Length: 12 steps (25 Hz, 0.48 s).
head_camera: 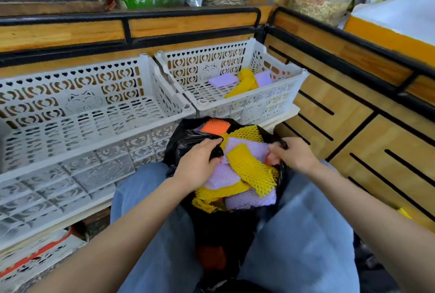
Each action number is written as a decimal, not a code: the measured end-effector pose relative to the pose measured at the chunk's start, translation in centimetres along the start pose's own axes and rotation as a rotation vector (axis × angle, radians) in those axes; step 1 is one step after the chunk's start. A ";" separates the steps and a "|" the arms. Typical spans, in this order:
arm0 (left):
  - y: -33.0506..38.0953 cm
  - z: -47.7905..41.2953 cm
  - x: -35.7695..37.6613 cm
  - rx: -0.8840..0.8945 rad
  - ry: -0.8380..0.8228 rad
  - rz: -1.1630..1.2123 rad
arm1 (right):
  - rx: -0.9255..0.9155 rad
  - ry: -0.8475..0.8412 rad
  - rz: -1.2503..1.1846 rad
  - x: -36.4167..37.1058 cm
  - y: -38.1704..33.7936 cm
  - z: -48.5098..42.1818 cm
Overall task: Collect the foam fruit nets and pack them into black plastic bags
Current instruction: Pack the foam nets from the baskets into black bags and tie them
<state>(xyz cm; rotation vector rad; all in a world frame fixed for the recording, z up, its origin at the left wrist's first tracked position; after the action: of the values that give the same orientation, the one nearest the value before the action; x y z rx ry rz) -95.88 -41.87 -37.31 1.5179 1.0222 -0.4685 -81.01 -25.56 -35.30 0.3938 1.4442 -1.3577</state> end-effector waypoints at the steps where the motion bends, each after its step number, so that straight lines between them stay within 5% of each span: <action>1: 0.1 -0.4 -0.3 0.000 0.037 0.051 | 0.010 0.021 -0.087 -1.5 0.0 -0.3; 8: 6.5 -7.0 -3.8 0.021 0.324 0.401 | 0.036 0.436 -0.194 -17.0 0.7 3.0; 12: 9.2 -10.2 -0.8 -0.009 0.294 0.549 | 0.207 0.379 -0.036 -19.0 6.6 3.1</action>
<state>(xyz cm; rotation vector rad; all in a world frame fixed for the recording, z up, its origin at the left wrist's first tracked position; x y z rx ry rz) -91.47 -31.88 -28.96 1.8084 0.7734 0.1497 -67.10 -18.60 -22.21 0.7970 1.6241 -1.5246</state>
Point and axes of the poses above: each hand's wrist, its own z-axis away from the middle knuckle, its own x-axis out of the palm, y = z × x, the point moved 9 cm from there along -z, towards the middle knuckle, and after that the axes turned 15 degrees about x, right-handed, at the moved point
